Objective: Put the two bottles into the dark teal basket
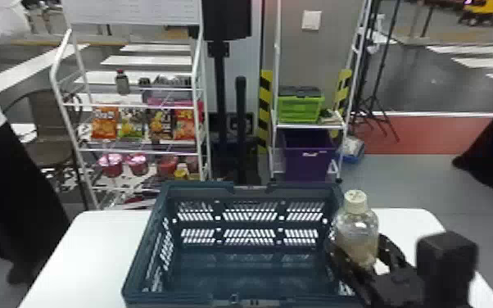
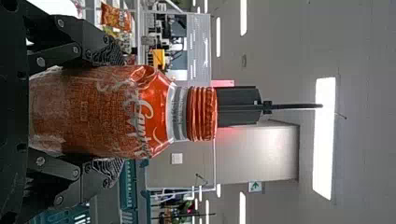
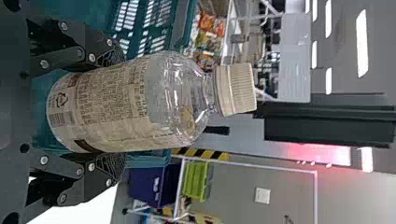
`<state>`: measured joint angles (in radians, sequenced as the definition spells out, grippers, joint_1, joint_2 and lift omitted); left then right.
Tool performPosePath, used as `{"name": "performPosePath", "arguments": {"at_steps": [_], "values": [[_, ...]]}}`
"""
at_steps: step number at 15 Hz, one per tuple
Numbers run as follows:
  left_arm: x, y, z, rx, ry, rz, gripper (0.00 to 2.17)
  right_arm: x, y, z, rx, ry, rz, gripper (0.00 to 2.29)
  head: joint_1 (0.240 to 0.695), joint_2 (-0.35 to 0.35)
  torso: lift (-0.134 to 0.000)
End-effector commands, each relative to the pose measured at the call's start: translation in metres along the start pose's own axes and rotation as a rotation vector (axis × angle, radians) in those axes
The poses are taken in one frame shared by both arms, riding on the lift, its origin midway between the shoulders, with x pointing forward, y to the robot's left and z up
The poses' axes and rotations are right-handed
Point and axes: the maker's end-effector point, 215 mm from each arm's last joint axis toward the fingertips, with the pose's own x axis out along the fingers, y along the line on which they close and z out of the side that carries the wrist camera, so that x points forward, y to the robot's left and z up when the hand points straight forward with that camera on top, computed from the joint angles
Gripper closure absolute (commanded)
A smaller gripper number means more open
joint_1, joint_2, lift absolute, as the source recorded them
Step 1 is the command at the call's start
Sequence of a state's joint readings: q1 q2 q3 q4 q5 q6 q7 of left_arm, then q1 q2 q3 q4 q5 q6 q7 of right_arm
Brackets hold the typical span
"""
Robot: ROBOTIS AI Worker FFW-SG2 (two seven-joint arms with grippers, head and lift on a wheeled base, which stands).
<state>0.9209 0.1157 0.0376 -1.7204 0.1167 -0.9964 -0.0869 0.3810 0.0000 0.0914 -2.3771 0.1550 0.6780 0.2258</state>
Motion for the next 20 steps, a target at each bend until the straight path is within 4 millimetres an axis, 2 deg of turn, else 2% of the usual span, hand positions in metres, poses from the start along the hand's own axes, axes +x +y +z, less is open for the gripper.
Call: {"name": "performPosePath", "arguments": {"at_steps": [1, 4, 5, 7, 8, 10, 15, 17, 20], "values": [[0.000, 0.002, -0.004, -0.004, 0.006, -0.004, 1.99, 0.036, 0.035, -0.002, 0.027, 0.069, 0.007, 2.04, 0.499, 0.000, 0.000], [0.000, 0.005, -0.007, -0.006, 0.010, -0.015, 1.99, 0.079, 0.101, 0.024, 0.096, 0.096, 0.042, 2.04, 0.499, 0.000, 0.000], [-0.001, 0.007, -0.008, -0.010, 0.014, -0.016, 1.99, 0.087, 0.108, 0.015, 0.085, 0.136, 0.055, 2.04, 0.499, 0.000, 0.000], [-0.003, 0.010, -0.011, -0.010, 0.023, -0.018, 1.99, 0.097, 0.104, -0.010, 0.027, 0.239, 0.046, 2.04, 0.499, 0.000, 0.000], [-0.003, 0.012, -0.011, -0.011, 0.023, -0.018, 1.99, 0.102, 0.105, -0.015, 0.005, 0.270, 0.047, 2.04, 0.499, 0.000, 0.000], [-0.002, 0.016, -0.013, -0.013, 0.026, -0.017, 1.99, 0.104, 0.101, -0.039, -0.044, 0.393, 0.047, 2.04, 0.499, 0.000, 0.000], [-0.004, 0.017, -0.017, -0.023, 0.030, -0.023, 2.00, 0.124, 0.093, -0.063, -0.088, 0.519, 0.052, 2.04, 0.499, 0.000, 0.000], [-0.003, 0.018, -0.018, -0.023, 0.028, -0.024, 1.99, 0.130, 0.095, -0.072, -0.085, 0.563, 0.070, 2.04, 0.499, 0.000, 0.000], [-0.004, 0.023, -0.018, -0.023, 0.029, -0.019, 2.00, 0.133, 0.086, -0.087, -0.099, 0.619, 0.058, 1.99, 0.499, 0.000, 0.000]]}}
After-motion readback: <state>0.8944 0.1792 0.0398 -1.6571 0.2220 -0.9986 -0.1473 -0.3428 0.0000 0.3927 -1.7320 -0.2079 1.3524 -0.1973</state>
